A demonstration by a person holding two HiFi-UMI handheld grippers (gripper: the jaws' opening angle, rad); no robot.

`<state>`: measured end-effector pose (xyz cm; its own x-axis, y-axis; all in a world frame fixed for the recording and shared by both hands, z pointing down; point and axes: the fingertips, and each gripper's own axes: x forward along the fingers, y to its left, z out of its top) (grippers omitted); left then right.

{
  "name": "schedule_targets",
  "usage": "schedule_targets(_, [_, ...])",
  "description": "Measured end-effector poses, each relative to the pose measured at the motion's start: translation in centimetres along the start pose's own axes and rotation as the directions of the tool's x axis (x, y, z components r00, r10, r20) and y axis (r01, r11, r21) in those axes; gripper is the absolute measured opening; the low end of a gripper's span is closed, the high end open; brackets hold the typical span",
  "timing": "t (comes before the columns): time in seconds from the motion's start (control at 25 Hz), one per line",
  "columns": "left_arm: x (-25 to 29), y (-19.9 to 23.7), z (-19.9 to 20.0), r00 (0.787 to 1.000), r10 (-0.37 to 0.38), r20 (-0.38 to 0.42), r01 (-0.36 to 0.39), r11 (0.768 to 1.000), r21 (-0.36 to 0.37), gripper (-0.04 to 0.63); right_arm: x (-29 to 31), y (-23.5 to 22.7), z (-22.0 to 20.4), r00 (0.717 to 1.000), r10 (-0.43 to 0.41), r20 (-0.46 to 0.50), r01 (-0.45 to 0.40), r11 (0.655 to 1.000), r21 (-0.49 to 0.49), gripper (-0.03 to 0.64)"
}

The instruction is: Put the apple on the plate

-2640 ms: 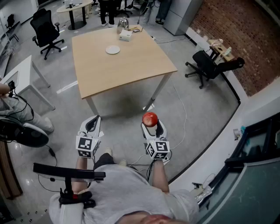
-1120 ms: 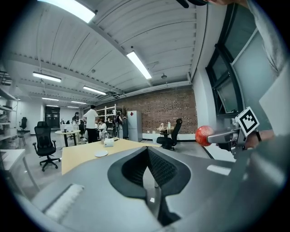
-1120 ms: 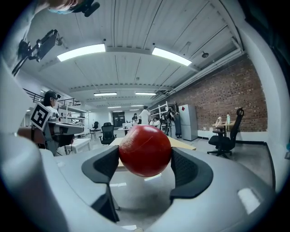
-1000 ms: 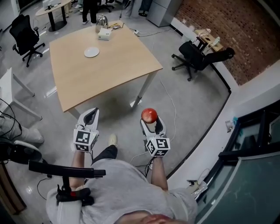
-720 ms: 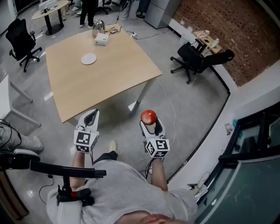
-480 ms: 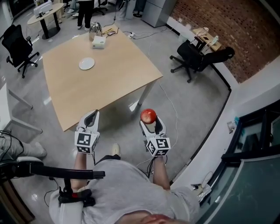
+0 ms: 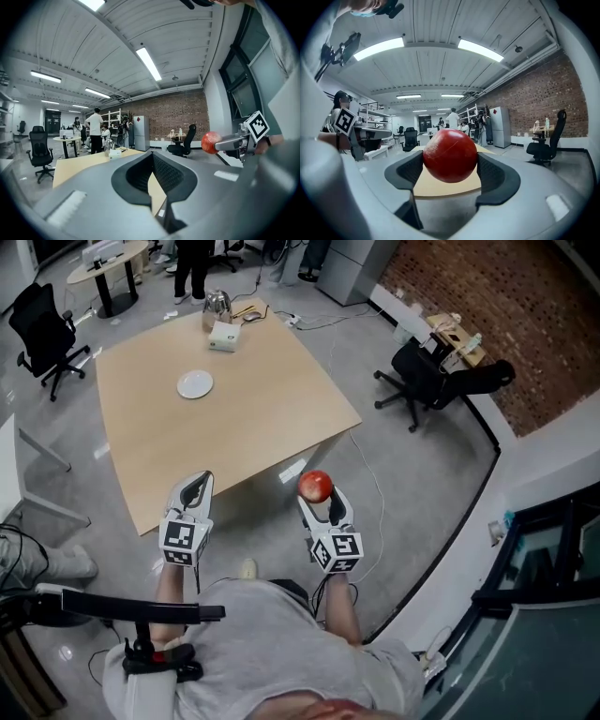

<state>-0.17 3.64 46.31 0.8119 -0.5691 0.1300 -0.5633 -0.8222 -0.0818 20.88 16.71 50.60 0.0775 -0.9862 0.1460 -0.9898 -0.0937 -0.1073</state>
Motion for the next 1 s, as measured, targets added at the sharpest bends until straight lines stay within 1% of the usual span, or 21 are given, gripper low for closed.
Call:
schedule_targets(0.16, [0.5, 1.6, 0.1, 0.999, 0.028, -0.021, -0.029, 0.999, -0.016, 0.018, 2.0, 0.5, 0.1, 1.0, 0.024, -0.006, -0.024, 1.0, -0.002, 0.365])
schedule_targets(0.28, [0.7, 2.6, 0.4, 0.999, 0.043, -0.008, -0.043, 0.999, -0.019, 0.018, 3.2, 0.9, 0.3, 0.999, 0.041, -0.012, -0.041, 0.999, -0.005, 0.365])
schedule_targets(0.44, [0.4, 4.7, -0.2, 0.996, 0.084, -0.005, -0.084, 0.996, -0.015, 0.018, 5.5, 2.0, 0.5, 0.997, 0.081, -0.016, -0.081, 0.997, -0.013, 0.365])
schedule_targets(0.52, [0.0, 5.7, 0.0, 0.993, 0.115, -0.005, -0.116, 0.993, -0.027, 0.018, 6.8, 2.5, 0.5, 0.994, 0.108, -0.027, -0.109, 0.994, -0.015, 0.365])
schedule_targets(0.64, [-0.7, 7.5, -0.4, 0.985, 0.173, -0.018, -0.173, 0.984, -0.048, 0.018, 9.0, 3.4, 0.8, 0.987, 0.156, -0.037, -0.157, 0.987, -0.023, 0.365])
schedule_targets(0.84, [-1.5, 10.1, -1.0, 0.964, 0.264, -0.037, -0.266, 0.961, -0.073, 0.018, 12.7, 4.6, 1.8, 0.97, 0.238, -0.05, -0.24, 0.97, -0.04, 0.365])
schedule_targets(1.0, [-1.5, 11.8, -1.4, 0.95, 0.309, -0.053, -0.313, 0.946, -0.084, 0.018, 15.6, 5.6, 2.5, 0.954, 0.292, -0.063, -0.295, 0.954, -0.051, 0.365])
